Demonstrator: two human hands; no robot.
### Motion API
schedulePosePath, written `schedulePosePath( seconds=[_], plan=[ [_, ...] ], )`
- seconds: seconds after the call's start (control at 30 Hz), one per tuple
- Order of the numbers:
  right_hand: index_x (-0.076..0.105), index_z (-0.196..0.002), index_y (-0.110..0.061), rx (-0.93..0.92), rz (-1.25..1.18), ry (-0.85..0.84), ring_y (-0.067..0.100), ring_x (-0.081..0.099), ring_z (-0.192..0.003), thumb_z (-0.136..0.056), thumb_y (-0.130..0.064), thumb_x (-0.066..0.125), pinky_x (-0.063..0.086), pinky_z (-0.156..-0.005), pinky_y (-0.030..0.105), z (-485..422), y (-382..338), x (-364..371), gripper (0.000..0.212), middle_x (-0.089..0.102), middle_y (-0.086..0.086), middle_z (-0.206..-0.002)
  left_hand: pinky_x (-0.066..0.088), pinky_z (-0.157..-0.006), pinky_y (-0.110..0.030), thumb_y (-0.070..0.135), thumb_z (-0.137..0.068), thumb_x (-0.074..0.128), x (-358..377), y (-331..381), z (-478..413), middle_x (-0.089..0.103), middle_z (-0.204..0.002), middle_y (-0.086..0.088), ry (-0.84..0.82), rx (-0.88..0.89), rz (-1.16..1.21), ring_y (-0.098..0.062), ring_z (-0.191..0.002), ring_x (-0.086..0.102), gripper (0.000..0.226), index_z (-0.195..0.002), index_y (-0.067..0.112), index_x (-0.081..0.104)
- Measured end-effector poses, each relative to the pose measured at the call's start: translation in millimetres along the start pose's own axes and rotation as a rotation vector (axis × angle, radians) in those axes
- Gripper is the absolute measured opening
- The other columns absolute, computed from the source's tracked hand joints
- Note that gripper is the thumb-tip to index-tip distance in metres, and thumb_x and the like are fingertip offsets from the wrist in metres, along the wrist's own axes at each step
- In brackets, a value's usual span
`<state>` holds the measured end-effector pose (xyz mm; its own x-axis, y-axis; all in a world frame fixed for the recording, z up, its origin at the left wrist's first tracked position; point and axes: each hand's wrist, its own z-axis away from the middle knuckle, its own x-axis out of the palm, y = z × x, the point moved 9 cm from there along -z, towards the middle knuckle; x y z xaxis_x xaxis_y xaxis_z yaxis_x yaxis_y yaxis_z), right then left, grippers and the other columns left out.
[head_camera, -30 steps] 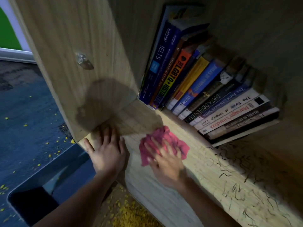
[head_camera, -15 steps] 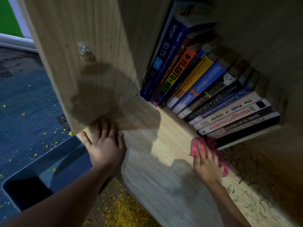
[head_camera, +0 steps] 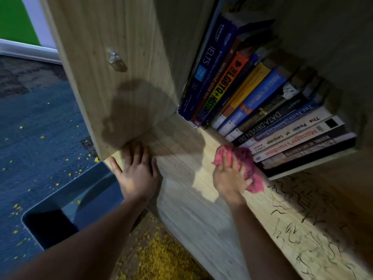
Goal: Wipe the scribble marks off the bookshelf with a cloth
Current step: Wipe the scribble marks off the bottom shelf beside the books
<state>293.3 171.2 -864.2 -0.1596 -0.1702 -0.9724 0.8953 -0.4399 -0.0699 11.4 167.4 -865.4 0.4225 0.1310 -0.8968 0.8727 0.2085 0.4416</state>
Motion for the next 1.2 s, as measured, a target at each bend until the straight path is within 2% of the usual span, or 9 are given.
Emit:
schedulePosePath(
  seconds=[0.17, 0.27, 0.47, 0.63, 0.73, 0.87, 1.0, 1.07, 1.2],
  plan=[
    [0.042, -0.141, -0.036, -0.639, 0.046, 0.075, 0.029, 0.035, -0.136, -0.094, -0.034, 0.035, 0.030, -0.097, 0.067, 75.6, -132.7, 23.6, 0.047, 0.040, -0.005, -0.149, -0.014, -0.110, -0.050, 0.032, -0.097, 0.032, 0.8, -2.4, 0.7, 0.022, -0.158, -0.003, -0.017, -0.008, -0.039, -0.021, -0.148, 0.007, 0.059, -0.151, 0.011, 0.024],
    [0.030, -0.145, -0.044, -0.889, 0.163, -0.022, 0.023, 0.022, -0.142, -0.101, -0.038, 0.026, 0.021, -0.105, 0.060, 64.8, -151.0, 23.2, 0.045, 0.025, -0.014, -0.155, -0.014, -0.110, -0.049, 0.035, -0.091, 0.030, 0.7, -3.5, -1.5, 0.021, -0.158, -0.007, -0.028, -0.016, -0.067, -0.021, -0.148, 0.009, 0.066, -0.151, 0.008, 0.023],
    [0.004, -0.152, -0.038, -0.675, 0.169, -0.033, 0.024, -0.001, -0.146, -0.102, -0.042, 0.020, 0.011, -0.112, 0.056, -5.7, -160.2, 15.4, 0.052, -0.002, -0.013, -0.160, -0.010, -0.112, -0.054, 0.033, -0.092, 0.041, 0.8, 1.2, -0.3, 0.006, -0.161, -0.002, -0.104, 0.005, -0.107, -0.017, -0.148, -0.003, 0.070, -0.153, 0.014, 0.013],
    [0.040, -0.141, -0.034, -0.745, 0.143, 0.172, 0.023, 0.042, -0.133, -0.091, -0.039, 0.034, 0.030, -0.106, 0.053, 114.1, -81.8, 21.5, 0.050, 0.045, -0.008, -0.146, -0.013, -0.111, -0.051, 0.036, -0.081, 0.024, 0.4, -0.5, -0.5, 0.019, -0.159, -0.005, -0.081, 0.006, -0.027, -0.019, -0.148, 0.004, 0.074, -0.151, 0.013, 0.025],
    [0.041, -0.137, -0.039, -0.763, 0.082, 0.117, 0.018, 0.043, -0.126, -0.088, -0.041, 0.039, 0.029, -0.092, 0.041, 142.8, -58.0, 31.5, 0.048, 0.049, -0.012, -0.142, -0.003, -0.110, -0.061, 0.035, -0.078, 0.029, 2.9, -0.5, 0.5, 0.039, -0.149, -0.012, -0.030, 0.020, 0.010, -0.021, -0.142, 0.018, 0.072, -0.143, 0.007, 0.042],
    [0.043, -0.138, -0.035, -0.630, 0.189, 0.174, 0.022, 0.033, -0.129, -0.095, -0.042, 0.028, 0.043, -0.094, 0.055, 68.4, -99.9, 7.3, 0.046, 0.048, -0.007, -0.141, -0.005, -0.111, -0.060, 0.033, -0.082, 0.031, 0.7, -0.3, 1.0, 0.037, -0.151, -0.012, -0.027, 0.023, -0.006, -0.023, -0.143, 0.021, 0.068, -0.143, 0.006, 0.041],
    [0.004, -0.153, -0.027, -0.613, 0.227, -0.063, 0.018, -0.010, -0.147, -0.087, -0.044, -0.011, -0.004, -0.116, 0.057, 0.0, -138.5, 16.9, 0.069, -0.001, -0.007, -0.161, -0.015, -0.111, -0.053, 0.030, -0.095, 0.031, 2.6, 0.2, -0.7, 0.011, -0.161, -0.004, -0.097, 0.014, -0.067, -0.018, -0.148, -0.003, 0.061, -0.152, 0.014, 0.019],
    [0.004, -0.153, -0.030, -0.540, 0.107, -0.110, 0.018, -0.013, -0.146, -0.096, -0.044, 0.000, -0.009, -0.116, 0.056, 20.6, -132.0, 21.0, 0.059, -0.005, -0.008, -0.160, -0.012, -0.112, -0.056, 0.030, -0.095, 0.037, 2.5, -0.7, -0.1, 0.009, -0.161, -0.004, -0.111, 0.004, -0.073, -0.019, -0.148, -0.004, 0.062, -0.153, 0.016, 0.017],
    [0.039, -0.142, -0.033, -0.649, 0.084, 0.062, 0.020, 0.034, -0.136, -0.100, -0.038, 0.024, 0.031, -0.104, 0.050, 149.0, -56.3, 26.1, 0.045, 0.034, -0.008, -0.150, -0.013, -0.111, -0.057, 0.032, -0.096, 0.036, 3.2, -1.2, 0.8, 0.006, -0.161, -0.005, -0.135, 0.012, -0.069, -0.020, -0.148, -0.004, 0.064, -0.153, 0.015, 0.014]
  ],
)
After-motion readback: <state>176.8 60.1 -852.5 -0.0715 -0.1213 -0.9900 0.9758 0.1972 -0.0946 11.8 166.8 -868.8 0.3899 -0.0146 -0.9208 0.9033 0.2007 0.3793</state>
